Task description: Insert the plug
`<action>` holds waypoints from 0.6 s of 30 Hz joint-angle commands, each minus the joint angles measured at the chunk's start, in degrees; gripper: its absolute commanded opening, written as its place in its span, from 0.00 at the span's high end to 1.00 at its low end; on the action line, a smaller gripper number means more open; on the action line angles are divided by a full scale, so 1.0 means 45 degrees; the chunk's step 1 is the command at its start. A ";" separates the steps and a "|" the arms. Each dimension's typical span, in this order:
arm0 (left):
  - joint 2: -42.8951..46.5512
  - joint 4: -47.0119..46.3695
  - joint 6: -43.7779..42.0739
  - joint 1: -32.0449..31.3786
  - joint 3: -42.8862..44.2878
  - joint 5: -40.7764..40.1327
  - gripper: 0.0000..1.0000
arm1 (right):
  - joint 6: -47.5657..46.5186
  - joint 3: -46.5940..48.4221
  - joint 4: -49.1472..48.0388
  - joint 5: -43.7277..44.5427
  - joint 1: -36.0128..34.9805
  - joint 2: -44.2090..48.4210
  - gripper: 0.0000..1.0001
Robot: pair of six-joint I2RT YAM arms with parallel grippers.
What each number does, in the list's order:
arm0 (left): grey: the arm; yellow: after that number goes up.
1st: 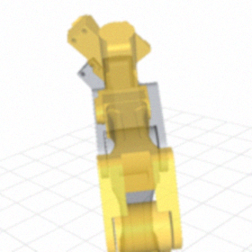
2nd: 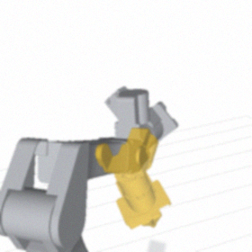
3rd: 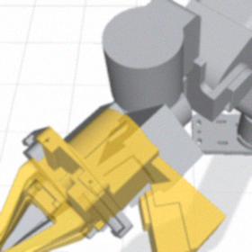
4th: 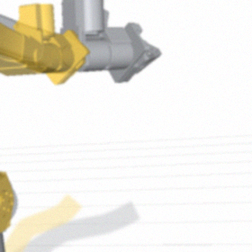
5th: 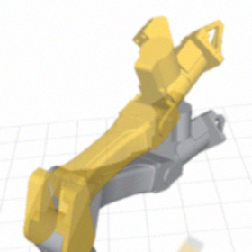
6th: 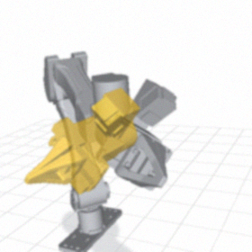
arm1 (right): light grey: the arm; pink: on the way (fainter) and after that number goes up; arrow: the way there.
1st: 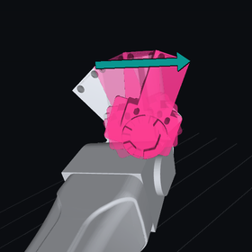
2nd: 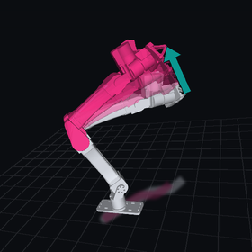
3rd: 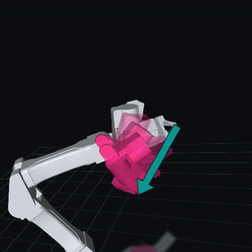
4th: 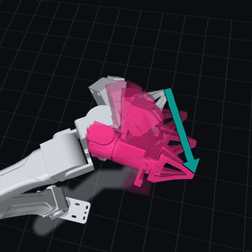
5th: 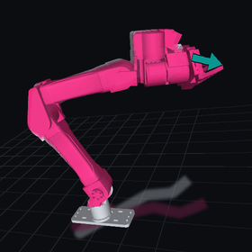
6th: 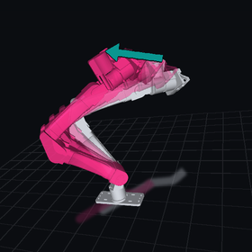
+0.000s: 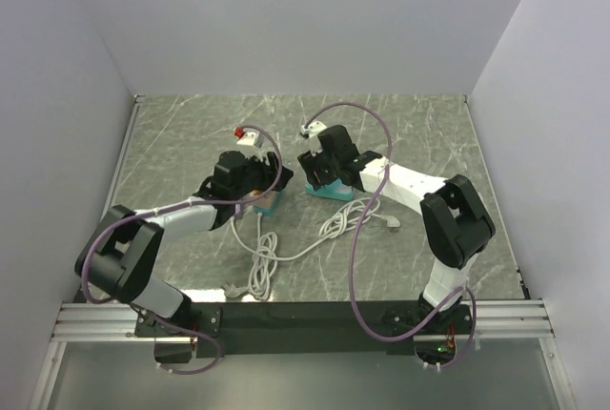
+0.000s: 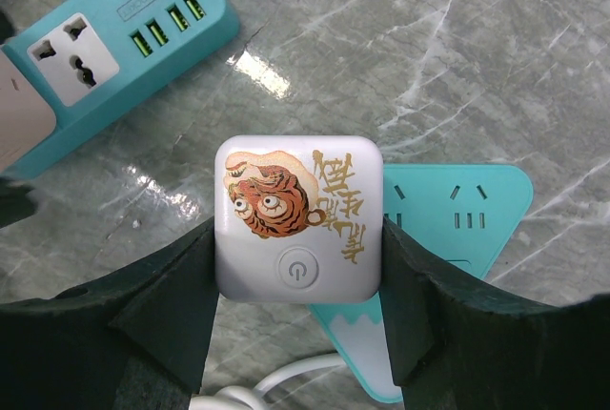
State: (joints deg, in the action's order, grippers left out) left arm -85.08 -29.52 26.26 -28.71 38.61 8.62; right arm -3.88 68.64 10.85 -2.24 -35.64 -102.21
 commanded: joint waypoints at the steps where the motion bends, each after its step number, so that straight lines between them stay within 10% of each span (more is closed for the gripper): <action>1: -0.0448 -0.1233 0.0160 -0.0163 0.0774 -0.0490 0.34 | 0.0667 -0.1074 0.3037 -0.1162 -0.0440 -0.1094 1.00; 18: -0.3728 -0.2229 0.0492 -0.0964 0.2396 -0.0315 0.44 | 0.0745 -0.1289 0.2823 -0.1123 -0.0440 -0.0742 1.00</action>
State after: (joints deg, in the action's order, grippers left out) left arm -100.40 -36.32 27.92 -32.60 47.79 6.63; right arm -3.81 67.35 9.54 -2.20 -35.66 -101.41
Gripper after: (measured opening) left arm 0.560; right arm 0.667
